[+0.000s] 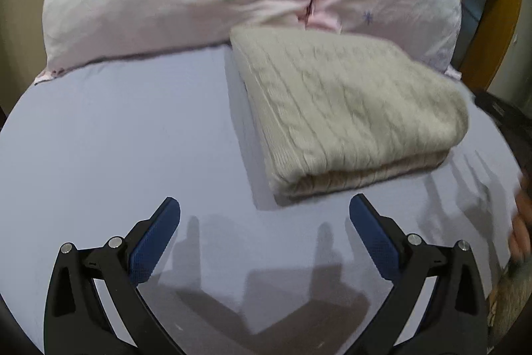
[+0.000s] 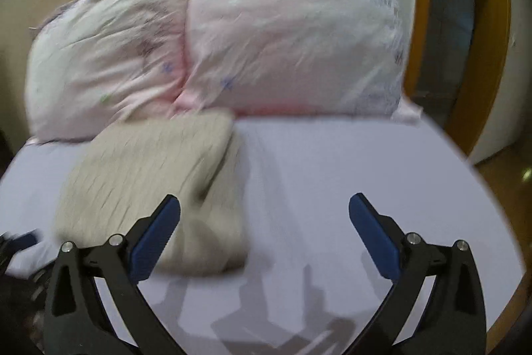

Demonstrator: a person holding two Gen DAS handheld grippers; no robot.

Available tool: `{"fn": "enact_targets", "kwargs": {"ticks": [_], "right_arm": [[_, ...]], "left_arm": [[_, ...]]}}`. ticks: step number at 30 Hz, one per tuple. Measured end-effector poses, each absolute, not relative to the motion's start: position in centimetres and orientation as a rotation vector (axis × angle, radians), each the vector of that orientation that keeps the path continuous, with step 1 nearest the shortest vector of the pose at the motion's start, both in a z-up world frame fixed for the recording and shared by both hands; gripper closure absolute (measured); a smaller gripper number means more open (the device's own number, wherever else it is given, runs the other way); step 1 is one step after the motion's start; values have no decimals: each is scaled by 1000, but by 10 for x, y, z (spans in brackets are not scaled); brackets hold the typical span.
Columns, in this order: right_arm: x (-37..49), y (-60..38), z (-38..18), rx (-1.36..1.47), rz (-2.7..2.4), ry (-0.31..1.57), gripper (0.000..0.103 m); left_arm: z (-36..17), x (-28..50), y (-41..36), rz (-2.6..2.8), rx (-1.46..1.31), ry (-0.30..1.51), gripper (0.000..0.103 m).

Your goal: Fold small clothes

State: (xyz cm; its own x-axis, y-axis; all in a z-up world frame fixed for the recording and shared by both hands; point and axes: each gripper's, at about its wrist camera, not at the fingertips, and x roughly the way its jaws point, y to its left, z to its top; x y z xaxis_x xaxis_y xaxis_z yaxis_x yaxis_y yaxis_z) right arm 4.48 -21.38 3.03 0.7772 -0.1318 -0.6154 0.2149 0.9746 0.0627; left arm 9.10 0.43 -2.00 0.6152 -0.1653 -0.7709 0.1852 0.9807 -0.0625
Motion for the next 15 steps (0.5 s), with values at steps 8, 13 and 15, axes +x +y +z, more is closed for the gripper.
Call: {"fn": "enact_targets", "kwargs": {"ticks": [8, 13, 15], "right_arm": [[60, -174, -19, 154, -25, 858, 3], [73, -160, -29, 106, -51, 911, 2], [78, -157, -33, 108, -47, 925, 2]], "left_arm": [[-35, 97, -7, -136, 93, 939, 1], [-34, 93, -7, -127, 90, 927, 1], [-34, 93, -7, -127, 90, 924, 1]]}}
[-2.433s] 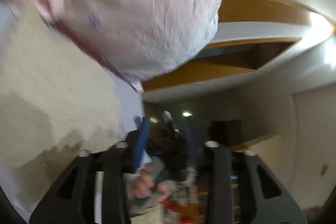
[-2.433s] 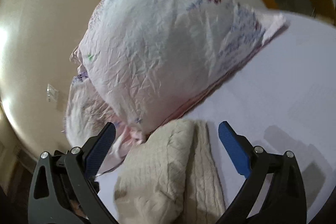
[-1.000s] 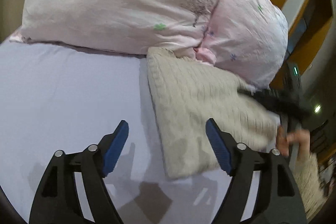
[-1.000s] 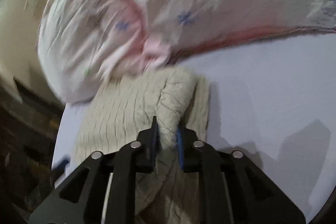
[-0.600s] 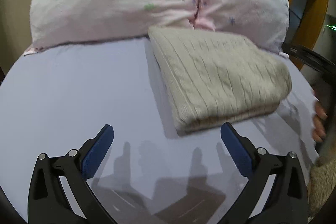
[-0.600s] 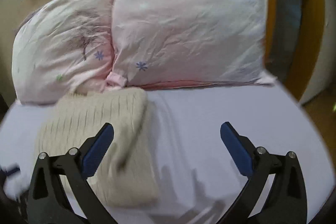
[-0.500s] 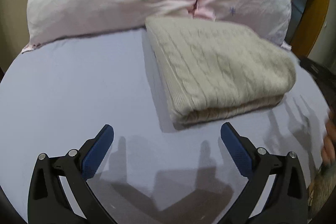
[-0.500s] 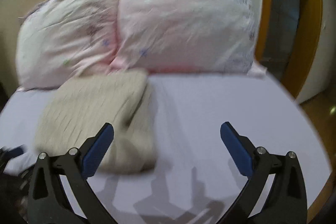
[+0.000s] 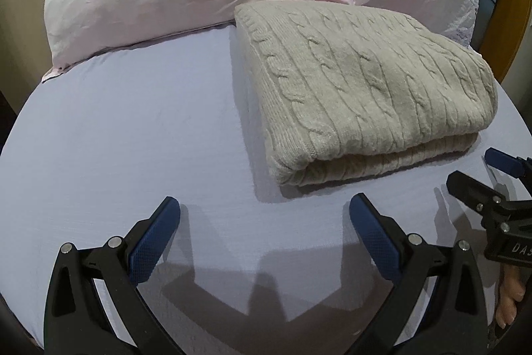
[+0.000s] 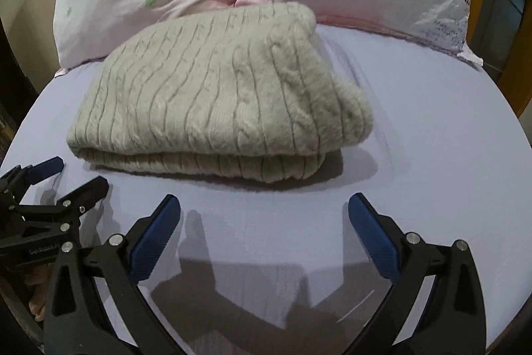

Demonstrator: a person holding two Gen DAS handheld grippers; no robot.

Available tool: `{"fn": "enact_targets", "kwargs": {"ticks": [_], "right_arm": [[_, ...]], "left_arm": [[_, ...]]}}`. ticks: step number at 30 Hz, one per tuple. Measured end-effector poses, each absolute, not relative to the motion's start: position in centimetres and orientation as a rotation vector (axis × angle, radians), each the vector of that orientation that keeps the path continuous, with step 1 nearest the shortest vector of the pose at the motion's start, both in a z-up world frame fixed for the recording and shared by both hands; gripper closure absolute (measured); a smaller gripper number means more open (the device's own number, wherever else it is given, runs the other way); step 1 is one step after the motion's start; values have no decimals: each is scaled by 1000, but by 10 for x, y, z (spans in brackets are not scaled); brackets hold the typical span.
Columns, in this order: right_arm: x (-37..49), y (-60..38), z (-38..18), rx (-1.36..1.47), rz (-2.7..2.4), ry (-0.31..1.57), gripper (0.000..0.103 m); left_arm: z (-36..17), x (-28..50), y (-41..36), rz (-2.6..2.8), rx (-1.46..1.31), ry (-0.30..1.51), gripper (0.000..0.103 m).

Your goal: Fold small clothes

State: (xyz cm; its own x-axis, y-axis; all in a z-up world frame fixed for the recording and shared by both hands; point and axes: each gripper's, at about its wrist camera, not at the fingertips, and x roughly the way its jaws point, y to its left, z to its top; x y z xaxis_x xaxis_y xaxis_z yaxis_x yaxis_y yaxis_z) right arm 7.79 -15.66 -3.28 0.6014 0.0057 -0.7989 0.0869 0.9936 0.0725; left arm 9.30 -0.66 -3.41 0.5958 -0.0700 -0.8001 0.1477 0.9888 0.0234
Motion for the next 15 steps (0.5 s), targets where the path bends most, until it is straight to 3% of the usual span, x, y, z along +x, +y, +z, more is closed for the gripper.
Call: {"fn": "enact_targets", "kwargs": {"ticks": [15], "right_arm": [[80, -142, -36, 38, -75, 950, 2]], "left_arm": [[-34, 92, -6, -132, 94, 922, 1]]}}
